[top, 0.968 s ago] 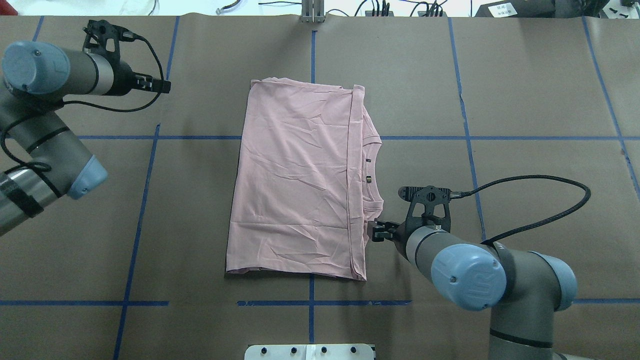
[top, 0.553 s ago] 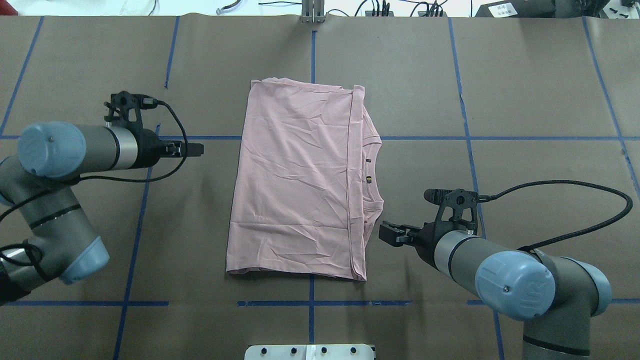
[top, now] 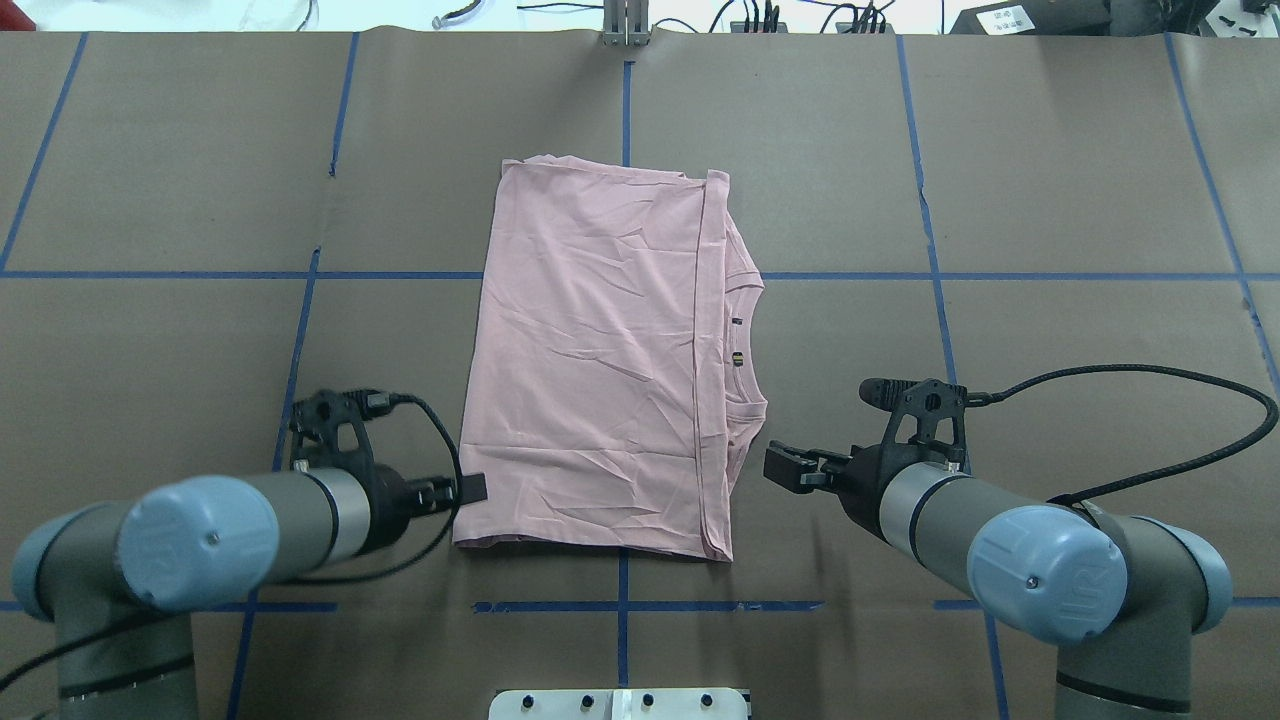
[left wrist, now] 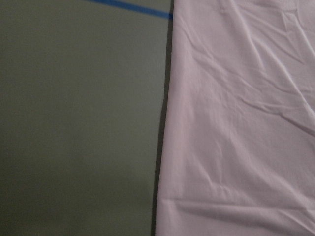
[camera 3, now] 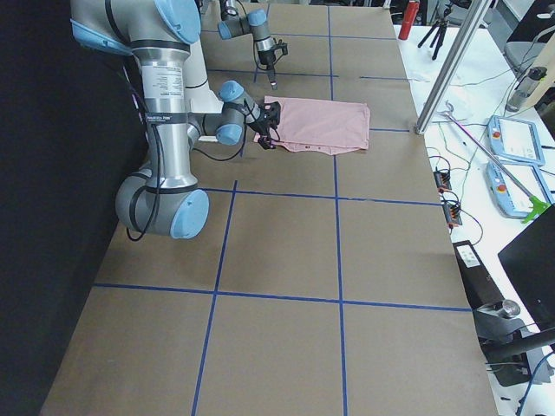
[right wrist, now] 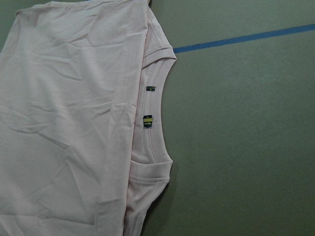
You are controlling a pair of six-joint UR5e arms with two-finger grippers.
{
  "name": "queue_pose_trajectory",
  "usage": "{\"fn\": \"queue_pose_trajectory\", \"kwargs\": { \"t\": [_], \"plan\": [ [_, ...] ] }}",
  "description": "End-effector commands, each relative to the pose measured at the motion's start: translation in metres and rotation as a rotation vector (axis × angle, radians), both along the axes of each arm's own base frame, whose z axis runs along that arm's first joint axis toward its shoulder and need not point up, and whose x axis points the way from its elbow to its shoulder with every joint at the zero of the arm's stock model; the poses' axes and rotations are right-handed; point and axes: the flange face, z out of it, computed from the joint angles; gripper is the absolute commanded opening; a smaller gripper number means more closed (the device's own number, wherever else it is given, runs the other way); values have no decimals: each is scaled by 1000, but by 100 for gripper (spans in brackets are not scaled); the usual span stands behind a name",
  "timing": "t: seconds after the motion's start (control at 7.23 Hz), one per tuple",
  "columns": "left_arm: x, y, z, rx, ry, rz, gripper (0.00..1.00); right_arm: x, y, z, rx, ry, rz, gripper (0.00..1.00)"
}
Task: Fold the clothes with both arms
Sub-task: 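Bring the left gripper down to the shirt's nearest corner beside the right gripper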
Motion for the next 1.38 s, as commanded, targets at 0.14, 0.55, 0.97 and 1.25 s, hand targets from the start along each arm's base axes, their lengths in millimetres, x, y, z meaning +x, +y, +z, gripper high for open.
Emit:
{"fn": "queue_pose_trajectory", "kwargs": {
  "t": [0.14, 0.55, 0.97, 1.25],
  "plan": [
    [24, 26, 5, -52, -33, 2, 64, -3, 0, 1, -1, 2, 1, 100],
    [43, 24, 4, -48, -39, 8, 64, -5, -1, -1, -1, -1, 1, 100],
    [44, 23, 8, -49, -47, 9, 64, -5, -1, 0, -1, 0, 1, 100],
    [45, 22, 8, -48, -49, 8, 64, -5, -1, 1, -1, 2, 1, 100]
  ]
}}
